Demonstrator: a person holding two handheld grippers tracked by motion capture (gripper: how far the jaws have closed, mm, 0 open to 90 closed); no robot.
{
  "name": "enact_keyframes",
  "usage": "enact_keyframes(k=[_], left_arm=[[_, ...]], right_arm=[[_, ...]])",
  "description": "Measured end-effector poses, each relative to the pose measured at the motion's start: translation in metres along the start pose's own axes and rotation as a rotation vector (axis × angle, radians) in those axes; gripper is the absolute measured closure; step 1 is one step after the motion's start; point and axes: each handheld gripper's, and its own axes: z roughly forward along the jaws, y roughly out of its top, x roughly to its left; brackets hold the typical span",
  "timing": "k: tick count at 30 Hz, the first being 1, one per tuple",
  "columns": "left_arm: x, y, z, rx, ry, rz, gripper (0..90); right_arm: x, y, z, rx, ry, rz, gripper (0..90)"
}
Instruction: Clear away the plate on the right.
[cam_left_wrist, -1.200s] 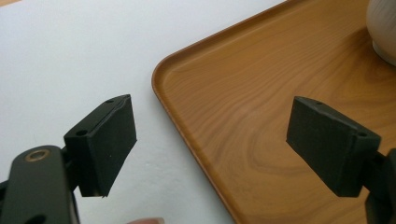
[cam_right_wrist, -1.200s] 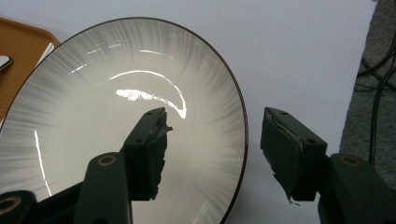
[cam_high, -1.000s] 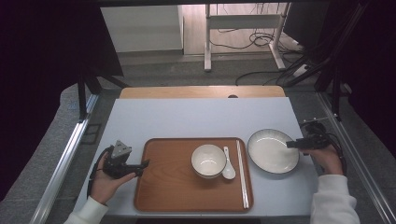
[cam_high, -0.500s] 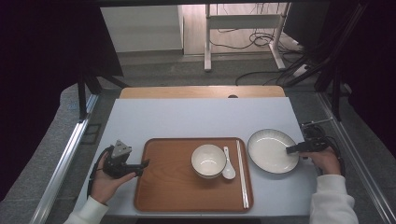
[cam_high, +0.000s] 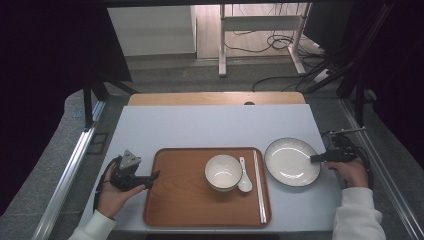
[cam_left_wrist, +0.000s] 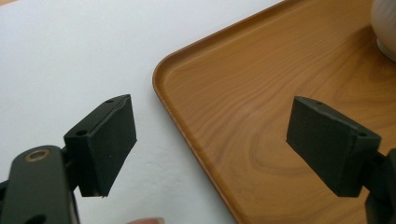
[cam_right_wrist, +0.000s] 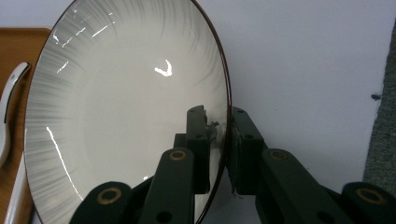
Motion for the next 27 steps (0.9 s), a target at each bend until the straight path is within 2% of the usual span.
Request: enact_keyframes(k=[7,12,19,27], left_arm=[[0.0,0.0,0.0,0.001,0.002,0.0,15.5],[0.001,0.0,0.0,0.002,0.004,0.0,15.4],[0.001,-0.001,0.0,0.003,0.005,0.0,15.5],[0.001,-0.001,0.001,0.004,0.006,0.001,15.5]], right_arm=[[0.002,0.001,-0.008,-0.047,0.038,-0.008,84.3],[0.006,0.002,-0.013,-0.082,0.037,-0.018,85.7],[0.003,0.001,-0.018,-0.112,0.036,-0.023,85.8],[0.004,0.0,-0.025,-0.168,0.071,-0.067,84.7]])
